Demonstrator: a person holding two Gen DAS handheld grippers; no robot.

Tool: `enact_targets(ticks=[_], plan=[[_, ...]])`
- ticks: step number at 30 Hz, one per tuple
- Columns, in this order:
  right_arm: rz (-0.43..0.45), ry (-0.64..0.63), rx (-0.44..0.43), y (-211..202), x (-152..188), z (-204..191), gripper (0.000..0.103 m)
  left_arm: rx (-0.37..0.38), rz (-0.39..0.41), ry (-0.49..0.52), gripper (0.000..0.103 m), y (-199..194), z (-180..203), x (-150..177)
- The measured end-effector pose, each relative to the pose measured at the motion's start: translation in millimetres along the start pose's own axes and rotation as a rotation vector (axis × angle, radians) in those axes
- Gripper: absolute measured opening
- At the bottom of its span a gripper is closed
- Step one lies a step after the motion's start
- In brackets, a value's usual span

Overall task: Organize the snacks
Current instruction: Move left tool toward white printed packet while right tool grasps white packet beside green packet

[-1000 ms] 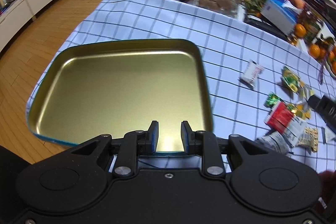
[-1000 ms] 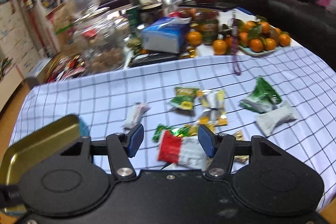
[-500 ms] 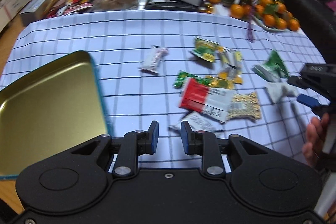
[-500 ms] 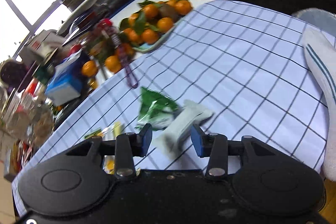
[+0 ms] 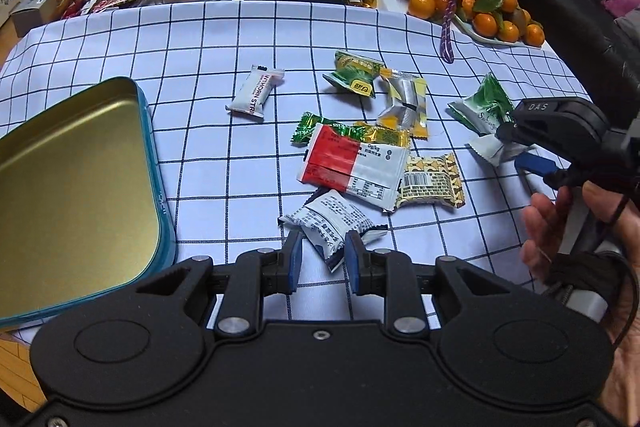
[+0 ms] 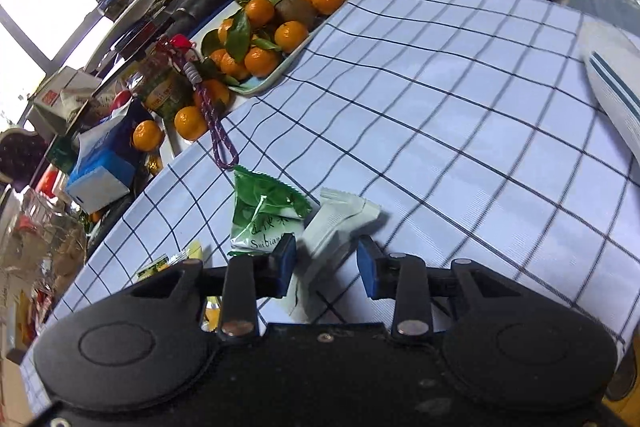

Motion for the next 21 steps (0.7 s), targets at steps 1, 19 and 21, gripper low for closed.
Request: enact_targets(ticks=[1, 19, 21], plan=[[0.008, -0.024, 0.002, 0.9, 0.0, -3.5, 0.037, -0.001, -0.001, -0.006, 0.034, 0.7, -1.1, 0.0], [0.044, -0.147, -0.066, -8.8, 12.5, -6.9, 0.014, 0.080, -0.053, -0.156, 0.033, 21.1, -7.5, -6.9], [0.047, -0.152, -0.082, -9.9, 14.2, -4.8, 0.014, 0.091, -0.074, -0.168, 0.037, 27.9, -5.2, -7.7]])
Point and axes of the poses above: each gripper's, at about its wrist camera, not at the fingertips, and y roughly the way its jaws point, z to its right, x to its underside, the point moved 1 cm from there along y, roughly the way its jaws point, and after that the axes turned 6 degrees about y, right-handed, at the moved point
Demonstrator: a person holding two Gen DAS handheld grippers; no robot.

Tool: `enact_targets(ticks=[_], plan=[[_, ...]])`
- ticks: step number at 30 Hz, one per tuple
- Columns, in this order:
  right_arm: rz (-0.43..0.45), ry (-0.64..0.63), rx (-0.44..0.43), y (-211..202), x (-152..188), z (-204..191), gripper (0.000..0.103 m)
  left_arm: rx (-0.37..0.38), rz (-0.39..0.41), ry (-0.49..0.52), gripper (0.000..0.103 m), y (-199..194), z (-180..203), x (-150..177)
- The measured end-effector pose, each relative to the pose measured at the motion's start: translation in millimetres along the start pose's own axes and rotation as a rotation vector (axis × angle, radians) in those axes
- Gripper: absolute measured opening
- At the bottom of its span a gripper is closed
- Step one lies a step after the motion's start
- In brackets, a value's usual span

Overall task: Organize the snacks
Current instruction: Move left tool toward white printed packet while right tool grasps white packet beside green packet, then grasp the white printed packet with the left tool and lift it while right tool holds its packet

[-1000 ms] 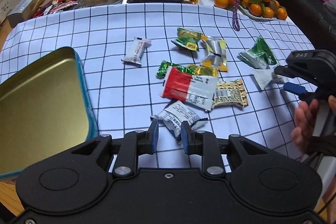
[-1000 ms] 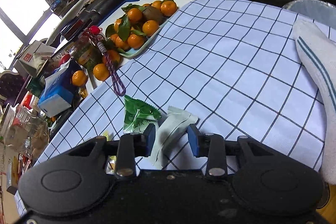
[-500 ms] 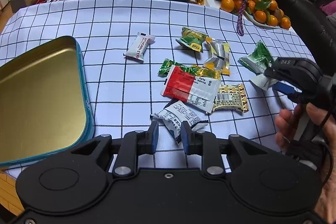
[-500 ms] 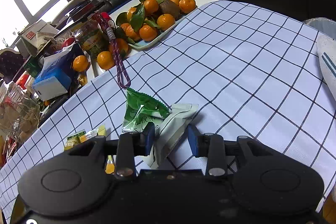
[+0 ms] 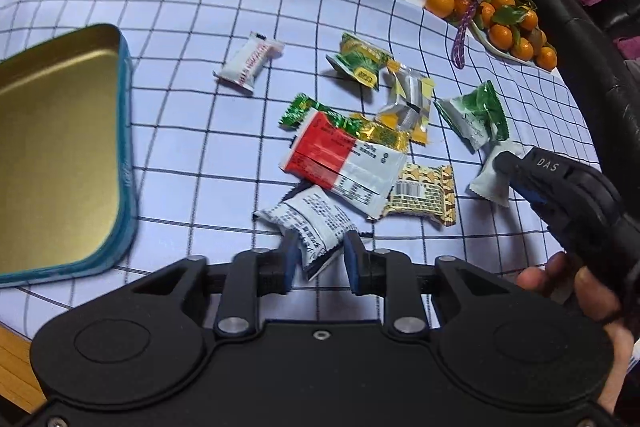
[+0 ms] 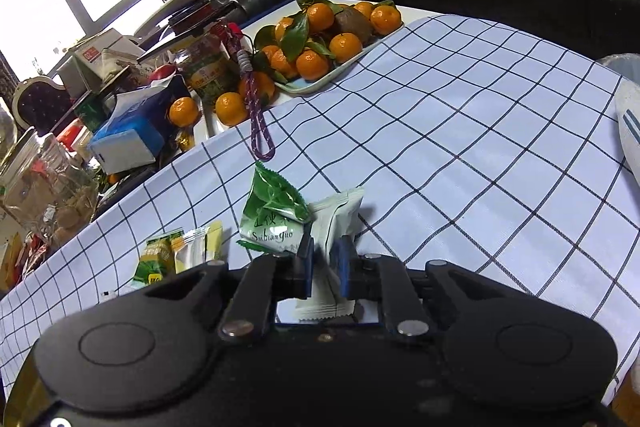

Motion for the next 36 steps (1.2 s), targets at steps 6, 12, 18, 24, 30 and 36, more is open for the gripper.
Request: enact_targets(ticks=[6, 12, 18, 24, 30, 36], plan=[[0.011, -0.023, -0.054, -2.1, 1.3, 7.3, 0.014, -0.011, -0.026, -0.047, 0.043, 14.6, 1.5, -1.6], [0.015, 0.021, -0.073, -1.8, -1.4, 16.5, 0.013, -0.003, -0.023, -0.116, 0.043, 19.5, -0.4, -5.7], [0.023, -0.019, -0.030, -0.6, -0.4, 9.5, 0.017, 0.023, -0.007, -0.155, 0.031, 17.4, -6.8, -4.3], [0.015, -0.079, 0.015, 9.7, 3.1, 0.5, 0.037, -0.014, 0.027, -0.130, 0.028, 5.6, -7.5, -3.7], [0.034, -0.175, 0.060, 13.5, 11.0, -13.8, 0.039, -0.028, 0.054, -0.133, 0.015, -12.8, -16.1, -2.9], [0.040, -0.211, 0.049, 7.7, 19.0, -20.7, 0.022, -0.082, 0.088, -0.120, 0.005, -32.9, -26.8, -3.4]])
Point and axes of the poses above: each gripper's, at about its wrist camera, not at the fingertips, and y roughly the way its jaws point, z to its right, x to its underside, the point moved 1 cm from there along y, roughly the way its jaws point, and after that the axes turned 6 degrees about y, right-handed, at the moved point
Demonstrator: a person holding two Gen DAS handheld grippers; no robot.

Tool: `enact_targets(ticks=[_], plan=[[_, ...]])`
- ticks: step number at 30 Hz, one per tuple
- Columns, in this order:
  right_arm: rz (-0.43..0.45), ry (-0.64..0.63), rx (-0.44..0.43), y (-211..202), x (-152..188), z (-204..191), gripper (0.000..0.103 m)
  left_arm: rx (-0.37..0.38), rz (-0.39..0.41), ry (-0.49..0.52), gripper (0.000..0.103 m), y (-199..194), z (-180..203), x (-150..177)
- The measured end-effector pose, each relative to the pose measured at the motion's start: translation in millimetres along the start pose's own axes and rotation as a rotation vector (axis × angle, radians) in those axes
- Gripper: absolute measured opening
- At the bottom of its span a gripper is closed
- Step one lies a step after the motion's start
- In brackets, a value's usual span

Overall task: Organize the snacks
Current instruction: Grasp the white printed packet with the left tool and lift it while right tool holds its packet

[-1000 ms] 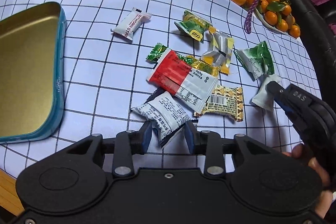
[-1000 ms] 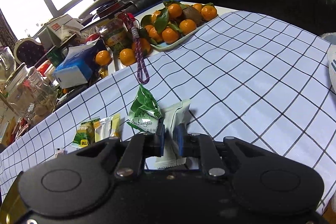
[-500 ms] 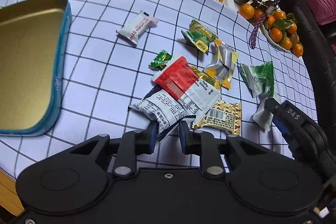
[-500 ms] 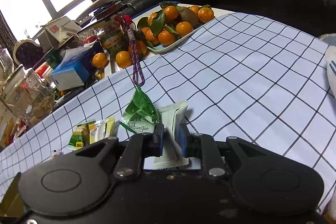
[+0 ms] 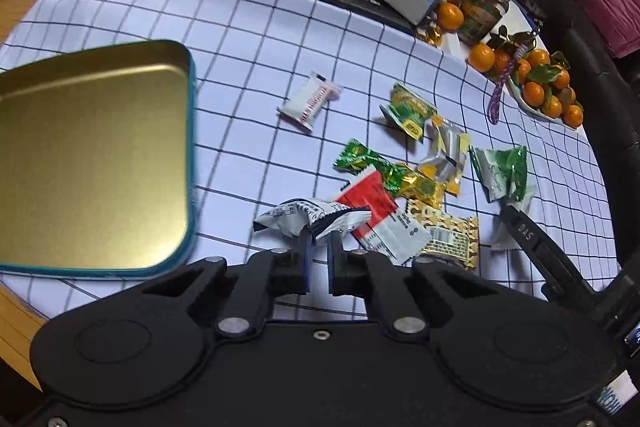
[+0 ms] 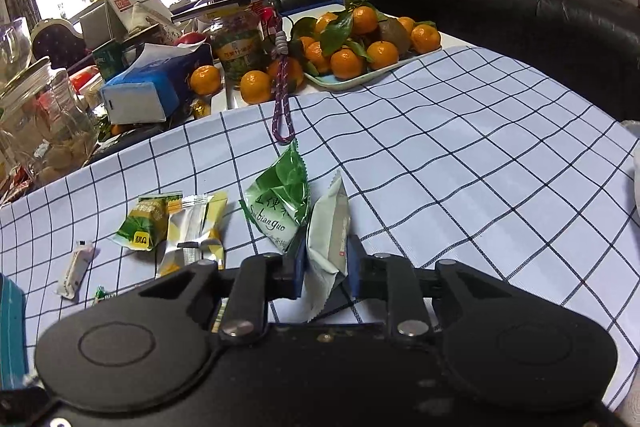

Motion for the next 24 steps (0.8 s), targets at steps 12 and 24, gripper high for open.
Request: enact_targets(ticks=[12, 24], plan=[[0.054, 0.182, -0.003, -35.5, -29.9, 14.5, 0.022, -0.002, 0.041, 0.014, 0.002, -24.9, -15.5, -0.9], [0.066, 0.124, -0.037, -48.5, -30.5, -0.6, 0.022, -0.085, -0.033, -0.032, 0.027, 11.7, -18.6, -3.8]])
Point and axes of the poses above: each gripper's, at about its wrist camera, not at the fingertips, and y roughly the way its jaws point, z to its right, x to its underside, the point moved 1 cm from there along y, roughly the way its jaws point, and after that the axes turned 6 degrees about y, right-handed, at the moved point
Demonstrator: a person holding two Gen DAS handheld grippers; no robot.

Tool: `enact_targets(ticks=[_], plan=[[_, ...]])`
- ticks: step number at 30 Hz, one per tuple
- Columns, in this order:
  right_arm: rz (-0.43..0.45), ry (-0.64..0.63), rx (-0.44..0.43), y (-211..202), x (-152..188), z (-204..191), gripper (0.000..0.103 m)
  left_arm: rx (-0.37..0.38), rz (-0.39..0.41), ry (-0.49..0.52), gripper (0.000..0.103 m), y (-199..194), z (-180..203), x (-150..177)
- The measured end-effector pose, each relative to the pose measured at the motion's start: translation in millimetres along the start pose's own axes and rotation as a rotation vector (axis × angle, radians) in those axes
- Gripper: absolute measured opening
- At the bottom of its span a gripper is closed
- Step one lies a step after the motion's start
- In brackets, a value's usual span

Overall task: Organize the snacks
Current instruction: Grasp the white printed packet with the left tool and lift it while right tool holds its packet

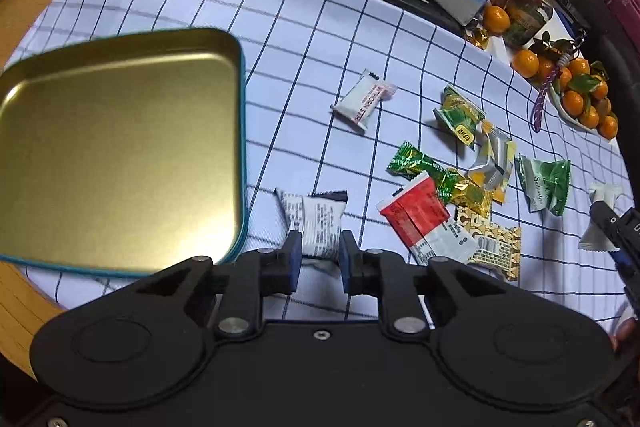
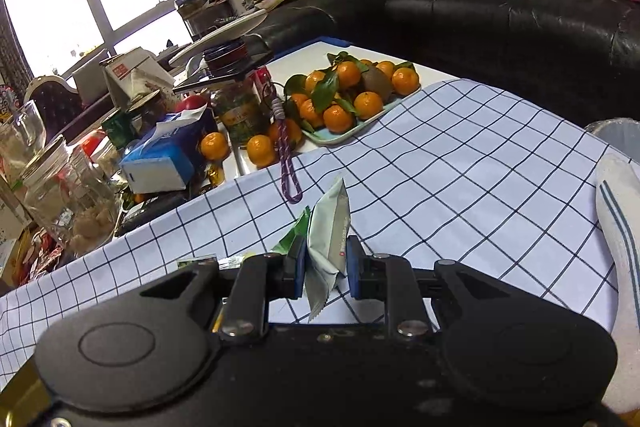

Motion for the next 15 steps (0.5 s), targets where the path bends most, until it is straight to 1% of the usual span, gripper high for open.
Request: enact_targets(ticks=[2, 5, 9, 11, 13, 15], plan=[[-0.001, -0.006, 0.000, 2.0, 1.3, -1.2, 0.022, -0.031, 0.008, 0.033, 0.030, 3.7, 5.3, -1.8], [-0.003, -0.011, -0.004, 5.2, 3.3, -2.2, 0.022, -0.063, 0.002, 0.049, 0.033, 12.0, 8.2, -2.6], [-0.020, -0.009, -0.017, 11.1, 7.4, -2.8, 0.022, -0.084, 0.017, 0.099, 0.044, 14.1, 16.0, -1.4], [-0.033, -0.003, -0.022, 14.5, 9.8, -2.9, 0.022, -0.100, 0.021, 0.123, 0.045, 15.2, 20.3, -1.2], [-0.045, 0.004, -0.027, 17.5, 11.8, -2.6, 0.022, -0.103, 0.018, 0.148, 0.052, 17.9, 24.6, -1.5], [-0.049, 0.010, -0.030, 18.7, 13.0, -2.1, 0.022, -0.108, 0.021, 0.167, 0.054, 19.3, 28.0, -2.1]])
Point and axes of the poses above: each gripper's, at about its wrist camera, not at the fingertips, and y roughly the way its jaws point, z to its right, x to its underside, the point moved 1 cm from there along y, roughly the way its jaws point, and after that the axes turned 6 degrees about y, right-handed, at the moved point
